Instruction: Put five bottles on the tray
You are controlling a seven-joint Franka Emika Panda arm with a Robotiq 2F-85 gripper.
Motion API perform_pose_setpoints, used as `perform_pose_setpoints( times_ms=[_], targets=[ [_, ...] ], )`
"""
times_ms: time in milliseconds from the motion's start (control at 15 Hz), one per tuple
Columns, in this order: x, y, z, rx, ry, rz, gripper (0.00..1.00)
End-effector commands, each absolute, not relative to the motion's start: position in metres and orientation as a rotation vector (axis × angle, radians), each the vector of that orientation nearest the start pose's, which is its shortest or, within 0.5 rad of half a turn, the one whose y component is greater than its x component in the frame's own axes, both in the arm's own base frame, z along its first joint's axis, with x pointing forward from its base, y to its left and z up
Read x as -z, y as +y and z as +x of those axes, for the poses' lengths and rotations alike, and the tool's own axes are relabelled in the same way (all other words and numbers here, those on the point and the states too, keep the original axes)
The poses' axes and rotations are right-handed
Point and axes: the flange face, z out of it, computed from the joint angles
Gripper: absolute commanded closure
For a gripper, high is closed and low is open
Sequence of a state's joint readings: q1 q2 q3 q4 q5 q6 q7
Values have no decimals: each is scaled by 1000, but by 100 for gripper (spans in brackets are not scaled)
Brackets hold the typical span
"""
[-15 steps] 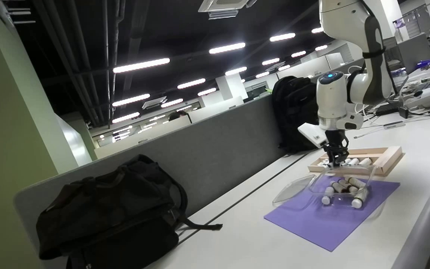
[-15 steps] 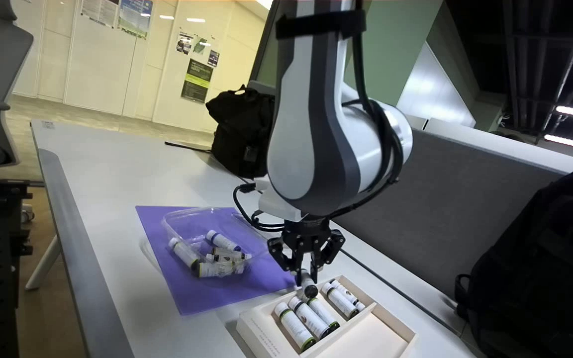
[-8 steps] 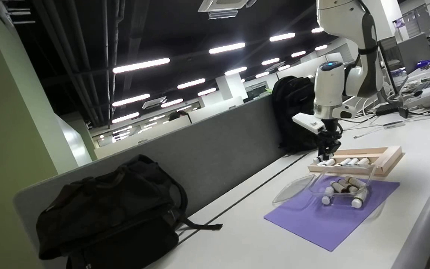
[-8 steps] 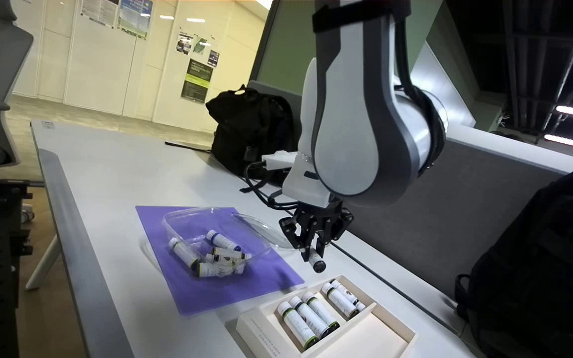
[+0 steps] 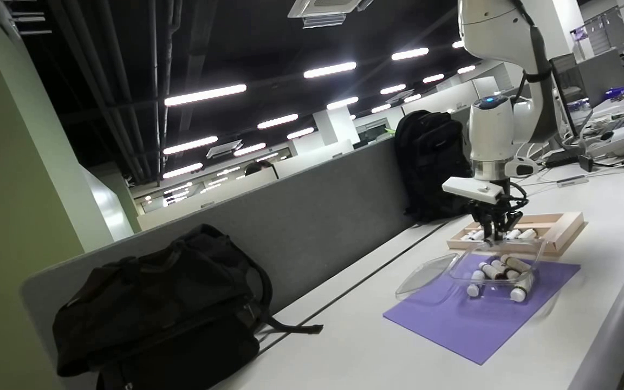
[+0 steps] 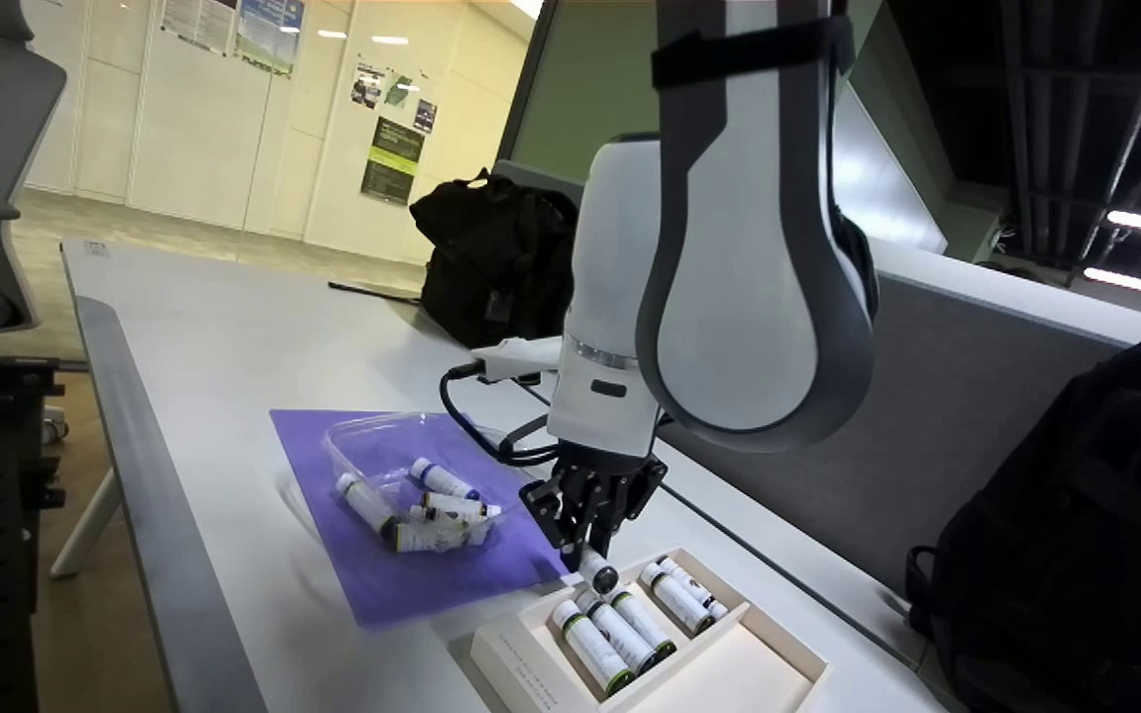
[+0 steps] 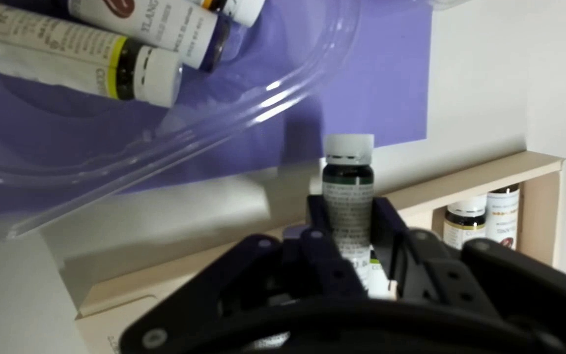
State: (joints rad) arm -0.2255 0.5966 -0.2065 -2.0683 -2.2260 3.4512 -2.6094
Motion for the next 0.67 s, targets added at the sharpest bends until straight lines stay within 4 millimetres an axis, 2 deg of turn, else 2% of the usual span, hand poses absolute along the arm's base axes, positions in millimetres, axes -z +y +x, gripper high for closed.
perform_pose_setpoints(
  times_ms=[0,200,267,333,600],
  targets=[
    [-158,-125,467,292,2205,-1793,93],
    [-167,-129,469,321,2226,-1755,93],
    [-171,-133,473,333,2274,-1679,93],
    [-155,-126,468,313,2239,-1755,73],
    [-164,-132,470,334,2265,-1707,73]
  ],
)
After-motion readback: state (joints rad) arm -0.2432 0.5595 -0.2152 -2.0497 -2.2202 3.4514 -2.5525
